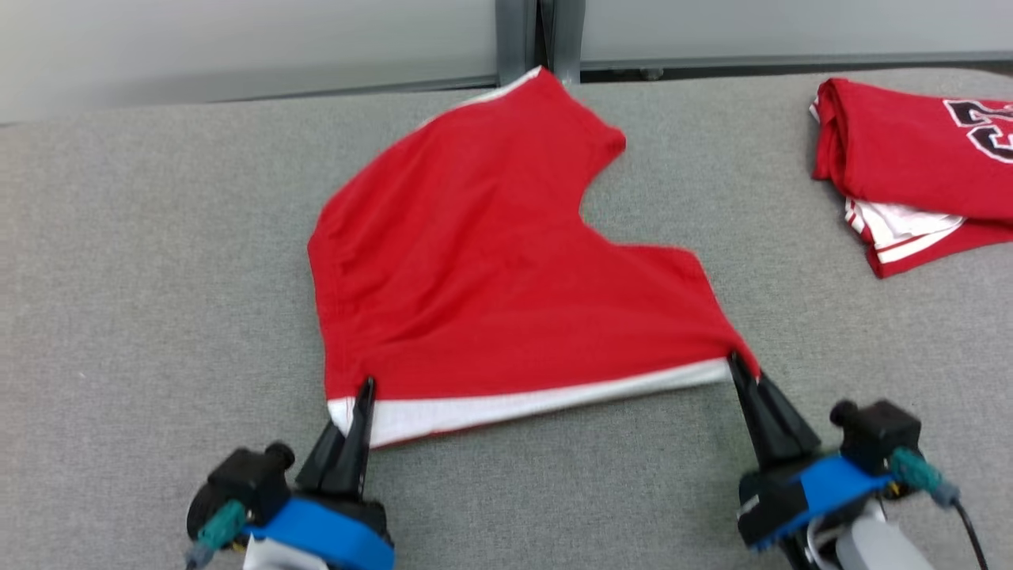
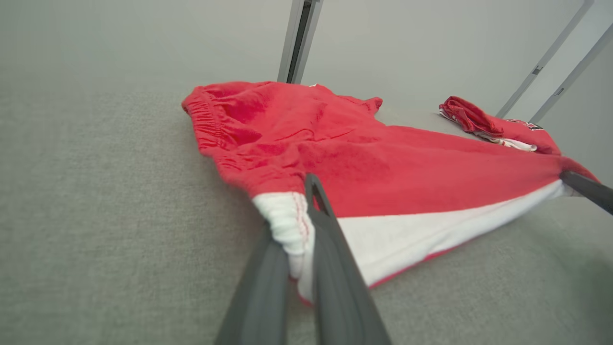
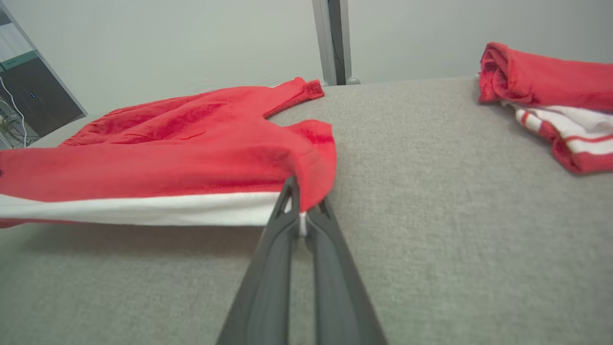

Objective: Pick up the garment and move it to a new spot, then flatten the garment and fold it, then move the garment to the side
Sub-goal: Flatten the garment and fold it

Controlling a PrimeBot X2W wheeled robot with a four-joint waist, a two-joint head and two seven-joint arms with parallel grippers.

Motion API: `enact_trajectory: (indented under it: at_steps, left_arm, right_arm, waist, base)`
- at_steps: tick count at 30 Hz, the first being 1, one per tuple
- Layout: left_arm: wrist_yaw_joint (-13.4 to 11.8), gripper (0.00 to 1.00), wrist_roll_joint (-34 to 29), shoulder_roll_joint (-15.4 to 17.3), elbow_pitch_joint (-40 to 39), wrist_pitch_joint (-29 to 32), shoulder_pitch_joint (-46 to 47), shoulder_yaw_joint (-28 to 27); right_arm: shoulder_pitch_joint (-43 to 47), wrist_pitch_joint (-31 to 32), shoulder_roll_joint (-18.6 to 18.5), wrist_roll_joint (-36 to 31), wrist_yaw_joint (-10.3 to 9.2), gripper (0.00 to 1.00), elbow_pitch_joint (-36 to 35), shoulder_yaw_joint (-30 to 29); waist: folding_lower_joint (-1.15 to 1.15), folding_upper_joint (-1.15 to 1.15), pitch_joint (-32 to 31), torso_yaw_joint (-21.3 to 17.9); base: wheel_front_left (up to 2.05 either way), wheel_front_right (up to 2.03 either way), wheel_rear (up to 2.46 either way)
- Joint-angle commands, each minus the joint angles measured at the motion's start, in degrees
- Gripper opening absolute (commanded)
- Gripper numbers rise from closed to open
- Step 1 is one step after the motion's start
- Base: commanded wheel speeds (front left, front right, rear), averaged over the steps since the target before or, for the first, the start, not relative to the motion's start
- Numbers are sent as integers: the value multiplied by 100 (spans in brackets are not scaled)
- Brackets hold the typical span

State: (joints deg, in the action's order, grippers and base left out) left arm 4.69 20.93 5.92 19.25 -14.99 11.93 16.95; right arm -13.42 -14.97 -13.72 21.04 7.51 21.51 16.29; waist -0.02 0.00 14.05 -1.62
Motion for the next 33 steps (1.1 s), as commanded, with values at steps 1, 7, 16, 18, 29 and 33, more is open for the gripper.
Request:
enact_trajectory:
  at_steps: [1, 7, 16, 18, 29, 33]
  left_arm:
    - [-20, 0, -41, 22, -42, -25, -100, -51]
    - [33, 0, -158, -94, -366, -25, -817, 33]
    - [85, 0, -293, -168, -435, -25, -823, 40]
    - [103, 0, -348, -183, -447, -25, -676, 71]
    - [218, 0, -425, -236, -357, -25, 342, 167]
    - [239, 0, -433, -238, -220, -25, 819, 137]
  right_arm:
    - [162, -5, -33, 15, -4, 0, -39, -31]
    - [1121, 261, 60, 33, -3, 0, -599, -248]
    - [1353, 645, 170, -243, -4, 0, -1232, -762]
    - [1231, 738, 126, -343, -4, 0, -1293, -818]
    - [-484, 1101, -224, -592, -3, 0, -1257, -611]
    - [-1297, 1185, -337, -601, -4, 0, -922, -435]
  waist:
    - [2, 0, -121, 18]
    - [2, 0, -344, 121]
    - [2, 0, -384, 227]
    - [2, 0, -341, 296]
    - [2, 0, 148, 547]
    - [2, 0, 413, 658]
  base:
    - [0, 0, 0]
    - [0, 0, 0]
    - [0, 0, 0]
    - [0, 0, 0]
    - [0, 0, 0]
    - [0, 0, 0]
